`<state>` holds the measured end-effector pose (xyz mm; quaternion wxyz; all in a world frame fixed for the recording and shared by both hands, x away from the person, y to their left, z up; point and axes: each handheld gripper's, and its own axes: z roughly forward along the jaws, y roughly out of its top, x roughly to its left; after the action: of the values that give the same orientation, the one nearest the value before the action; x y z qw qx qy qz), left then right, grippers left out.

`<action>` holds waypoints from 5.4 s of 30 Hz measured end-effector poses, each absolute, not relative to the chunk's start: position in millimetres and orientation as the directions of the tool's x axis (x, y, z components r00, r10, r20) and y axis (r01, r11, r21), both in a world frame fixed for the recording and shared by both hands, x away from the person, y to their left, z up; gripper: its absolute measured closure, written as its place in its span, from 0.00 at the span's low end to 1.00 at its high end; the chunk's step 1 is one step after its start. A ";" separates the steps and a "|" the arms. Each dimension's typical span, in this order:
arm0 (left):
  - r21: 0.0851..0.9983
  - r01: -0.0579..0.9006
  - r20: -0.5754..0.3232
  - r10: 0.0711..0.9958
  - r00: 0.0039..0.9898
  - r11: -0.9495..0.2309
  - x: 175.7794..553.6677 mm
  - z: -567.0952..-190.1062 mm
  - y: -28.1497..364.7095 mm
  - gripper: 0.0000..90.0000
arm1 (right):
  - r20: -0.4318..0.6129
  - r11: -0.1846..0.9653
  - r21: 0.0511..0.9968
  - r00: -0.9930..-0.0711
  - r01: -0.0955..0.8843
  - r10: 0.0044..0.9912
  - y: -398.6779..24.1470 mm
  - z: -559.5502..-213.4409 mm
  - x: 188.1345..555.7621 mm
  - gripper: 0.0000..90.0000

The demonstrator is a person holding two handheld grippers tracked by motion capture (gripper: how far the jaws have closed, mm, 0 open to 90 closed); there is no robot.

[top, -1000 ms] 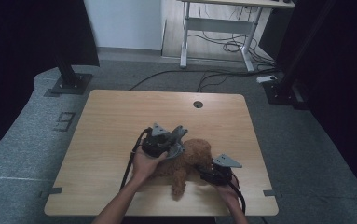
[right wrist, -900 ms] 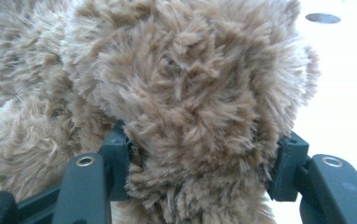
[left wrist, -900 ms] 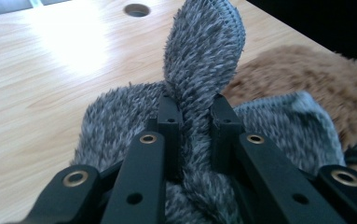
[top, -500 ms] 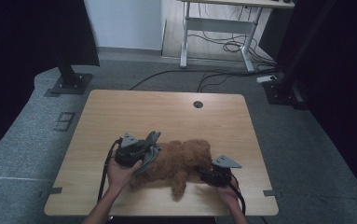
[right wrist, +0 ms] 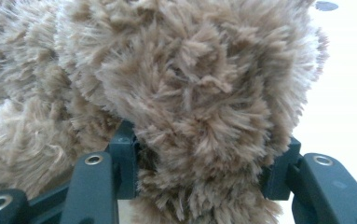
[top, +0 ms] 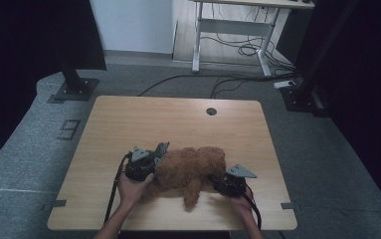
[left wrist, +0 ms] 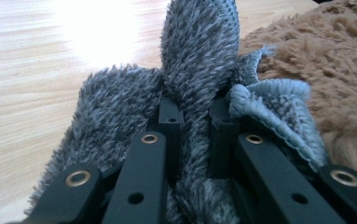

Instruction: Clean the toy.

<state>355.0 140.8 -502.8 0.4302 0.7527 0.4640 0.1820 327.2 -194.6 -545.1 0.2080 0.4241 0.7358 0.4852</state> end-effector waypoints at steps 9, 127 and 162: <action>0.801 0.563 -0.129 0.857 0.498 -0.206 381.0 -487.2 139.5 0.87 | 0.116 0.146 0.885 -0.513 0.442 0.851 -195.0 -544.5 340.6 0.49; 0.857 0.429 -0.131 0.684 0.718 -0.286 324.1 -482.9 65.9 0.86 | 0.311 0.070 0.843 -0.588 0.534 0.747 -207.0 -517.9 350.3 0.43; 0.767 0.513 -0.153 0.667 0.729 -0.385 390.2 -451.9 -35.9 0.86 | 0.146 0.121 0.906 -0.568 0.406 0.810 -196.6 -525.1 326.3 0.52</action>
<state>390.2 -35.9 -451.9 0.4247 0.8271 0.3567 0.0908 326.3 -196.6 -525.1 0.1971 0.4209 0.7224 0.5120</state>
